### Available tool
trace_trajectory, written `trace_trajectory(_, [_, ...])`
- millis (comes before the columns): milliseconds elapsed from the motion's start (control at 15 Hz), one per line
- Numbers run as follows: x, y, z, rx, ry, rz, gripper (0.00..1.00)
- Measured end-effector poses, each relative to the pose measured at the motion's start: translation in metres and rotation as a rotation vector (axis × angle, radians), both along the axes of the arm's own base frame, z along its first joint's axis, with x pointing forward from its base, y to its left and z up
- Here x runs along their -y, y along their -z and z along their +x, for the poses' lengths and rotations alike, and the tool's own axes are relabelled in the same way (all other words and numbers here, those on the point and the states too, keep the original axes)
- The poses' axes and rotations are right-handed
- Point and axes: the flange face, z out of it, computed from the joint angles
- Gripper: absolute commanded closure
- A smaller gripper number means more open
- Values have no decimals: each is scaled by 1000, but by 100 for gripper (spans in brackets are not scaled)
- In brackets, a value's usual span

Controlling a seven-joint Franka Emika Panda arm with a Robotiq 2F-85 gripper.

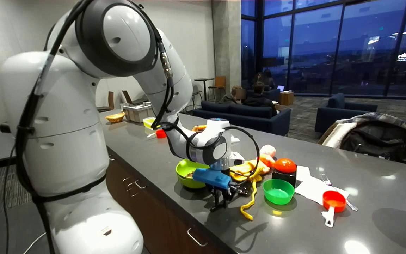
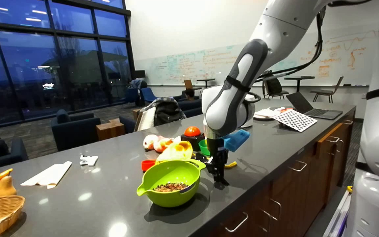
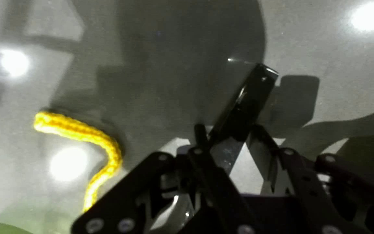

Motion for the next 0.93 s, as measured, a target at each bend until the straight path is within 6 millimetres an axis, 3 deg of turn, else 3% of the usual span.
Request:
trace_trajectory(67, [-3, 0, -1, 1, -5, 0, 99])
trace_trajectory(133, [-6, -1, -1, 1, -8, 0, 94])
trace_trajectory(600, [-6, -1, -2, 3, 31, -2, 94])
trace_trajectory(933, [12, -4, 0, 18, 89, -49, 94])
